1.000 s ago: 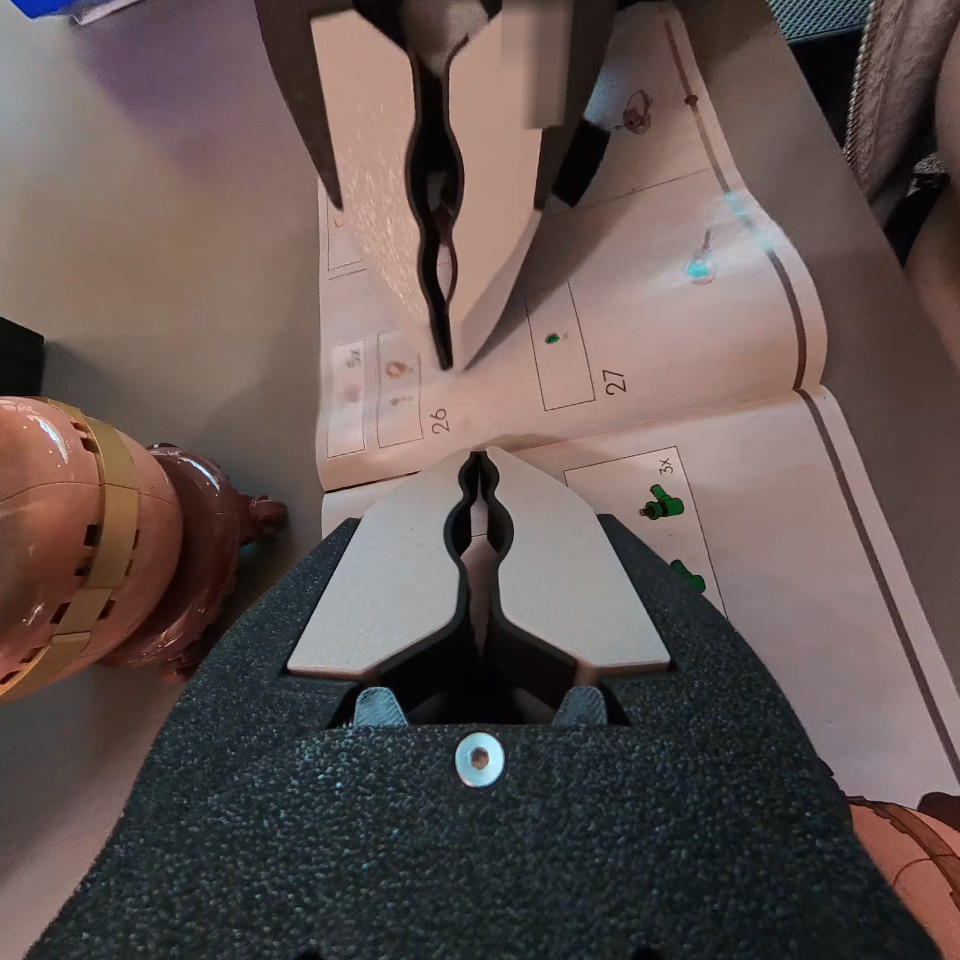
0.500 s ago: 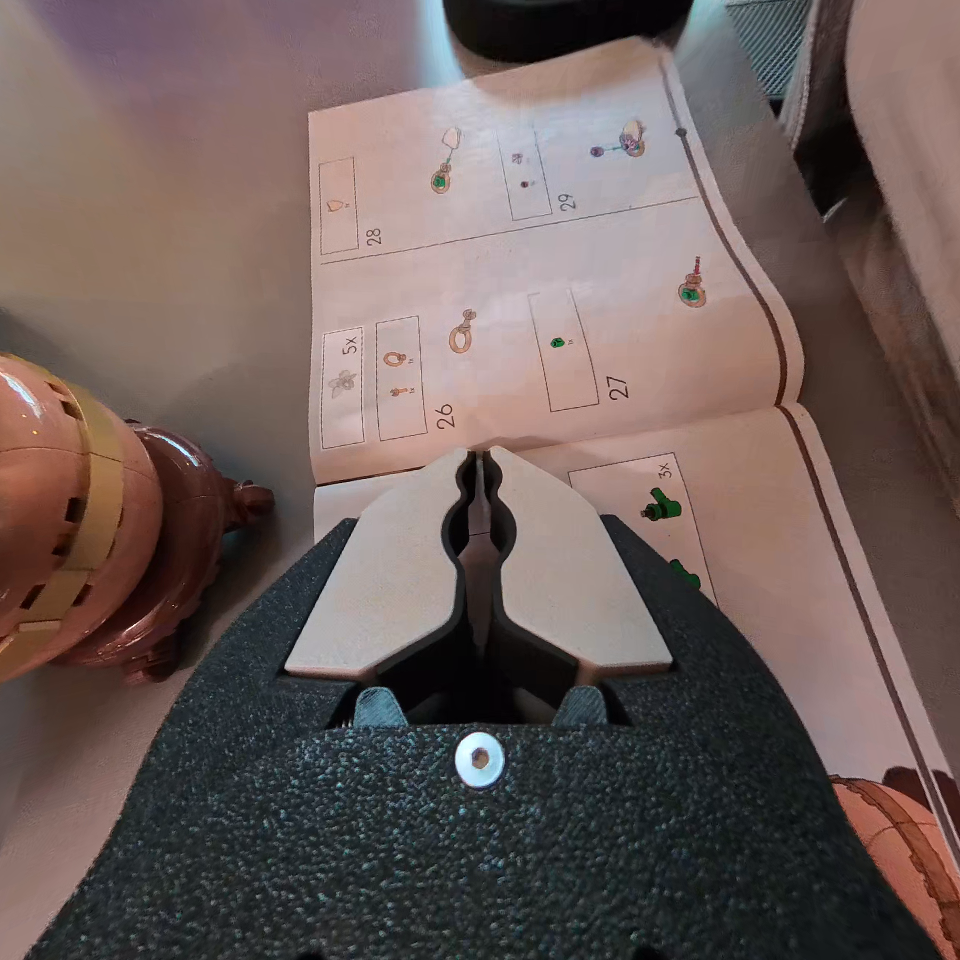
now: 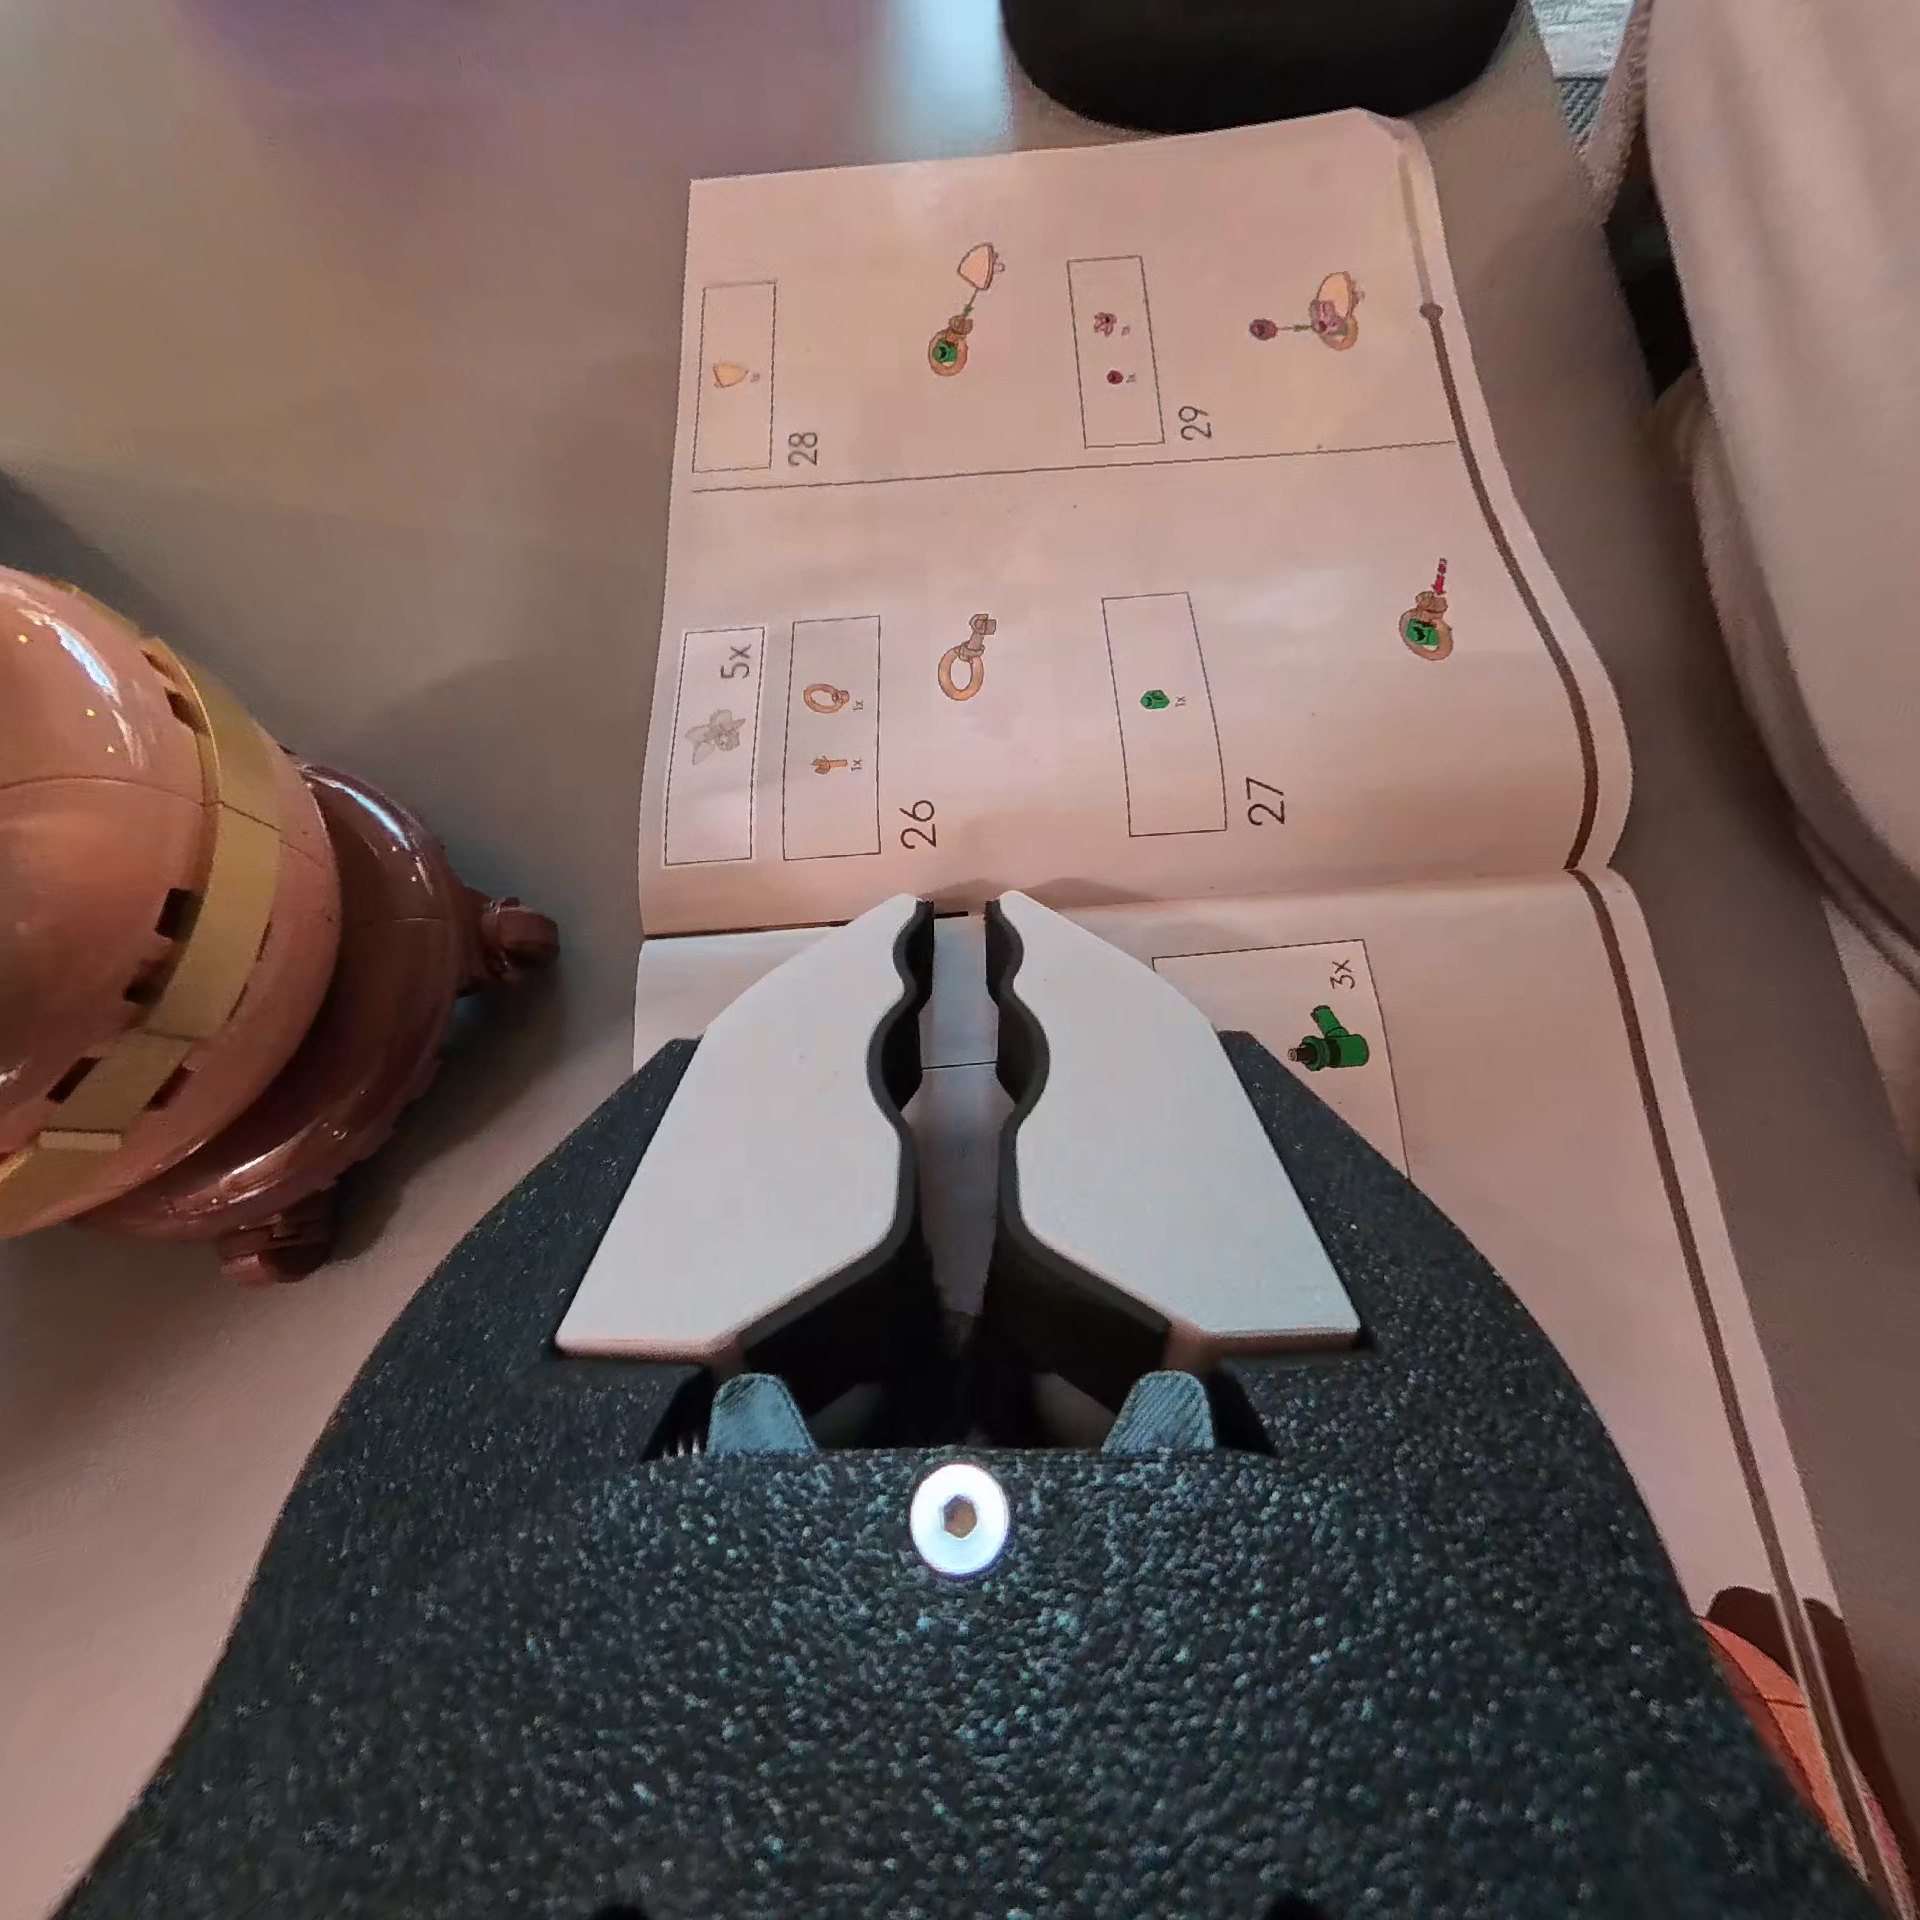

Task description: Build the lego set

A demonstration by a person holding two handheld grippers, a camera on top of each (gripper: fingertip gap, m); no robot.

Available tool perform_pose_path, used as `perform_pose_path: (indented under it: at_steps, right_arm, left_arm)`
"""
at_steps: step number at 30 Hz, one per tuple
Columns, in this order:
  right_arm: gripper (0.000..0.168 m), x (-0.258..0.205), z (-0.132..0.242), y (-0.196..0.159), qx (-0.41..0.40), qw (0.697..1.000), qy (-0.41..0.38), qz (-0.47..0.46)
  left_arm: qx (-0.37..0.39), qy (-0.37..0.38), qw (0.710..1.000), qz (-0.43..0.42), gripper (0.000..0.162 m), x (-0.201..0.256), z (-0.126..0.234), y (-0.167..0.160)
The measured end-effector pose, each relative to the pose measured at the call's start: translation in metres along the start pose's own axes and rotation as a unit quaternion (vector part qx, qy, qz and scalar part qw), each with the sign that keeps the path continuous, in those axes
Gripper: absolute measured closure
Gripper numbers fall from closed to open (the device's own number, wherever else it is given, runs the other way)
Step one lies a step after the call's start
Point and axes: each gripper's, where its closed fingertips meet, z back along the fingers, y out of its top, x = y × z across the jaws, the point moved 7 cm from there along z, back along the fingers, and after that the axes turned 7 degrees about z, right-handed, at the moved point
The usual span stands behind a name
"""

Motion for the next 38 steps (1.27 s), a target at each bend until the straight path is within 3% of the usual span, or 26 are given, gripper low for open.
perform_pose_path:
  at_steps: [11,19,24,28,30,33,36,38]
  right_arm:
    - [0.153,-0.087,0.005,0.038,0.064,0.997,0.047,0.016]
    - [0.148,-0.112,0.011,0.044,0.1,0.987,0.107,0.063]
    - [0.145,-0.107,0.03,0.039,0.162,0.964,0.209,0.023]
    - [0.153,-0.061,0.065,0.035,0.238,0.949,0.203,-0.037]
    - [0.164,-0.027,0.068,0.025,0.198,0.968,0.152,-0.027]
    - [0.167,-0.002,0.048,0.018,0.027,0.982,0.163,0.091]
    - [0.165,-0.006,0.015,0.021,-0.079,0.942,0.197,0.258]
    - [0.164,-0.007,-0.004,0.014,-0.141,0.913,0.224,0.311]
  left_arm:
    - [-0.002,-0.012,1.0,0.029,0.153,-0.003,0.002,-0.001]
    - [-0.002,-0.013,0.999,0.03,0.153,-0.003,0.002,-0.001]
    - [-0.002,-0.015,0.999,0.032,0.153,-0.003,0.002,-0.001]
    - [-0.001,-0.012,1.0,0.029,0.153,-0.003,0.002,-0.001]
    - [-0.001,-0.015,0.999,0.032,0.153,-0.003,0.002,-0.001]
    - [-0.001,-0.024,0.999,0.041,0.153,-0.004,0.002,-0.001]
    - [-0.001,-0.024,0.999,0.042,0.153,-0.004,0.002,-0.001]
    - [-0.001,-0.019,0.999,0.036,0.153,-0.004,0.002,-0.001]
